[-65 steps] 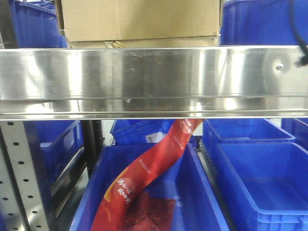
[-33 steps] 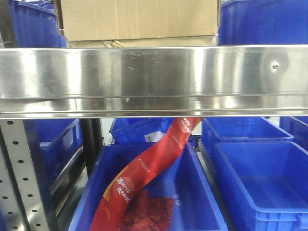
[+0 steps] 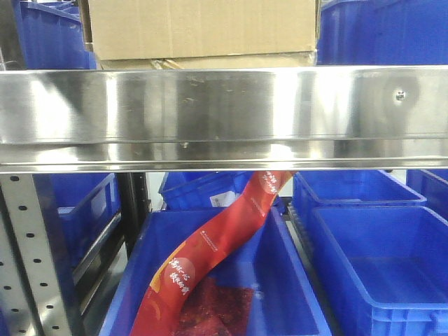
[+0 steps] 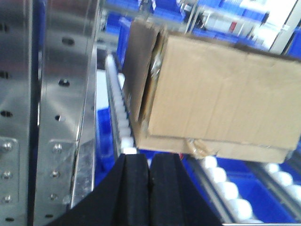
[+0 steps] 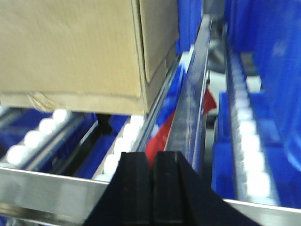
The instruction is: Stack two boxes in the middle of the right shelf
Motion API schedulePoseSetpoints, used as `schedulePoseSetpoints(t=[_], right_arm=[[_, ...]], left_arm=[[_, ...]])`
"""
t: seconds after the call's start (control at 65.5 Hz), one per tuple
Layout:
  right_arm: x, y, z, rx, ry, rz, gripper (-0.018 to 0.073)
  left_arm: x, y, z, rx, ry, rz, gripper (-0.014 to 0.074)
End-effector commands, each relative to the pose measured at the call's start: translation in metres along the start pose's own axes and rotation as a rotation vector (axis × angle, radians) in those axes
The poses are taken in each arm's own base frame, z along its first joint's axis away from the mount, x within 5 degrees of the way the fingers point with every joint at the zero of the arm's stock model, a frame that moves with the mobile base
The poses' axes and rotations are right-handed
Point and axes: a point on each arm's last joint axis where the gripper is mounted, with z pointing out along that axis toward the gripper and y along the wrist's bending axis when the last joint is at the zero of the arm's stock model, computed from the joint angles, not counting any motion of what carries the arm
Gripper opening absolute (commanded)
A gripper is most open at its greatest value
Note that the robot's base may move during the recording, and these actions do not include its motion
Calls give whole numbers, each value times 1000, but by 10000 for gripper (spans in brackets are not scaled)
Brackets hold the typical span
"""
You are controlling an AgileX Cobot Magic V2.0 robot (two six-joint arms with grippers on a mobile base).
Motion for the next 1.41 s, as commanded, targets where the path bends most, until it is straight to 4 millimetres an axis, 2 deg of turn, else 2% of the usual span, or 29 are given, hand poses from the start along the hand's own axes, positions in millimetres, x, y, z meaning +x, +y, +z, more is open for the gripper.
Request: schedulePoseSetpoints(t=[0.0,0.153,0.504,0.596,0.703,0.825,1.069,1.161,1.207,1.39], right_arm=[[-6,0,-15,-6,-70,-6,-162],[-13,1,-31,-21,-147,-5,-162],[-20,2,-37,-41,-231,-5,-162],[-15,-3,-46,10,-254,-155,-162],[2,-10,-57,64,-279,-158,-162],[36,-22,-68,158,-285,-150,-162],[114,-34,-67,209,-229,-139,-162],[135,-37,-66,210,-231,-140,-162],[141,-37,-66,210,-249,-141,-162],[140,-37,-66,213,-262,-150,-162]], left_arm=[[-6,-1,-11,12,-64,3,-111],[-11,-2,-22,25,-114,3,-111],[-12,-2,-23,26,-118,3,-111],[-12,-2,-23,26,-118,3,-111],[-12,-2,-23,26,-118,3,-111],[-12,-2,-23,26,-118,3,-111],[-12,-2,-23,26,-118,3,-111],[-12,-2,-23,26,-118,3,-111],[-12,-2,-23,26,-118,3,-111],[-12,-2,-23,27,-122,3,-111]])
